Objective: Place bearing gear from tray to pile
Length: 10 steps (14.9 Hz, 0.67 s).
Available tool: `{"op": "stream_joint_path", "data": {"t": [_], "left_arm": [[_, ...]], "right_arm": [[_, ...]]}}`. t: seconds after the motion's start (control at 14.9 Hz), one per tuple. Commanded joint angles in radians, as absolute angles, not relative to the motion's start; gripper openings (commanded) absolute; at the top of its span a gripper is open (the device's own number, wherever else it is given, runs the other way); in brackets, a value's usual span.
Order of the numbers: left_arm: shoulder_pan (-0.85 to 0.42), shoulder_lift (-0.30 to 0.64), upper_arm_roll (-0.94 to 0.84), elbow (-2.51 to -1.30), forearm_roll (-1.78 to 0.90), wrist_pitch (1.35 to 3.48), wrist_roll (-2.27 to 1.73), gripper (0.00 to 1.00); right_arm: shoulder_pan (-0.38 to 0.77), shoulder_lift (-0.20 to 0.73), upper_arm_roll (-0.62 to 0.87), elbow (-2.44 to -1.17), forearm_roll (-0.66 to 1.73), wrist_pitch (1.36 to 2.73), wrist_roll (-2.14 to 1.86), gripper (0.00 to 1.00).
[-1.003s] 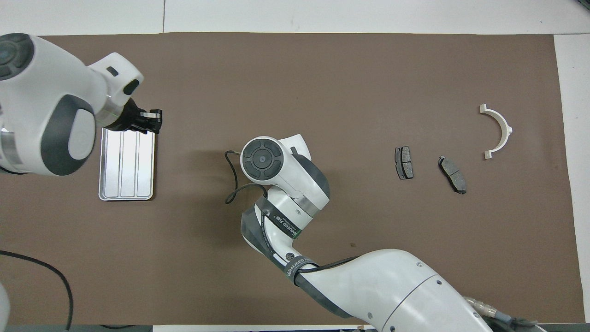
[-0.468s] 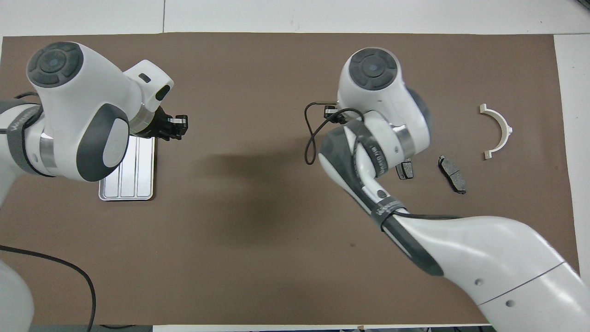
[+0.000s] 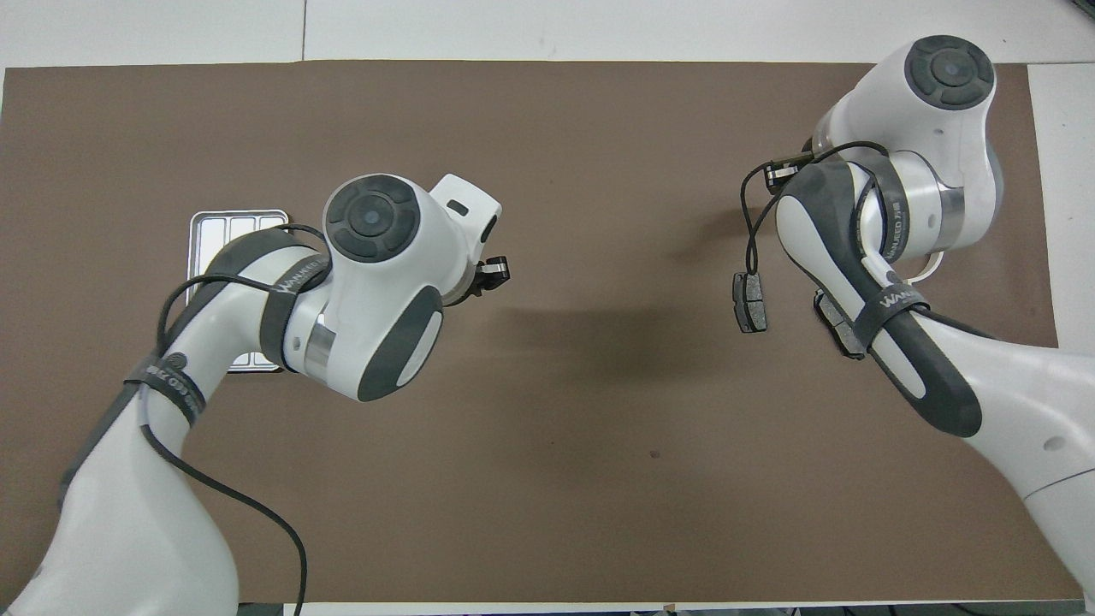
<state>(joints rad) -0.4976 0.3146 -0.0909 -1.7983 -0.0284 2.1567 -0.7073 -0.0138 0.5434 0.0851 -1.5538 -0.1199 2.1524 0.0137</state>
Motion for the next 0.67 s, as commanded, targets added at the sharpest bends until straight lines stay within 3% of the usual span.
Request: {"op": "stream_joint_path", "data": {"t": [0.0, 0.33, 0.4, 0.47, 0.54, 0.6], "left_arm": [[-0.522, 0.370, -0.074, -1.802, -0.020, 2.242, -0.765, 0.00], [-0.538, 0.405, -0.072, -1.807, -0.017, 2.292, -0.795, 0.00], [-0.538, 0.408, -0.072, -1.821, -0.017, 2.313, -0.804, 0.00], [-0.540, 0.408, -0.072, -1.844, -0.017, 2.356, -0.814, 0.00], [-0.552, 0.408, -0.071, -1.867, -0.017, 2.380, -0.816, 0.00], [-0.560, 0.407, -0.069, -1.870, -0.017, 2.382, -0.816, 0.00]], "right_arm": [[-0.054, 0.597, 0.103, -1.588, -0.103, 2.255, -0.035, 0.00], [-0.063, 0.624, 0.103, -1.588, -0.103, 2.283, -0.029, 0.00], [-0.060, 0.623, 0.103, -1.585, -0.101, 2.270, -0.028, 0.07], [-0.060, 0.623, 0.103, -1.585, -0.103, 2.270, -0.025, 0.58], [-0.057, 0.620, 0.103, -1.585, -0.101, 2.267, -0.020, 1.00], [-0.051, 0.612, 0.103, -1.585, -0.103, 2.254, -0.020, 1.00]]}}
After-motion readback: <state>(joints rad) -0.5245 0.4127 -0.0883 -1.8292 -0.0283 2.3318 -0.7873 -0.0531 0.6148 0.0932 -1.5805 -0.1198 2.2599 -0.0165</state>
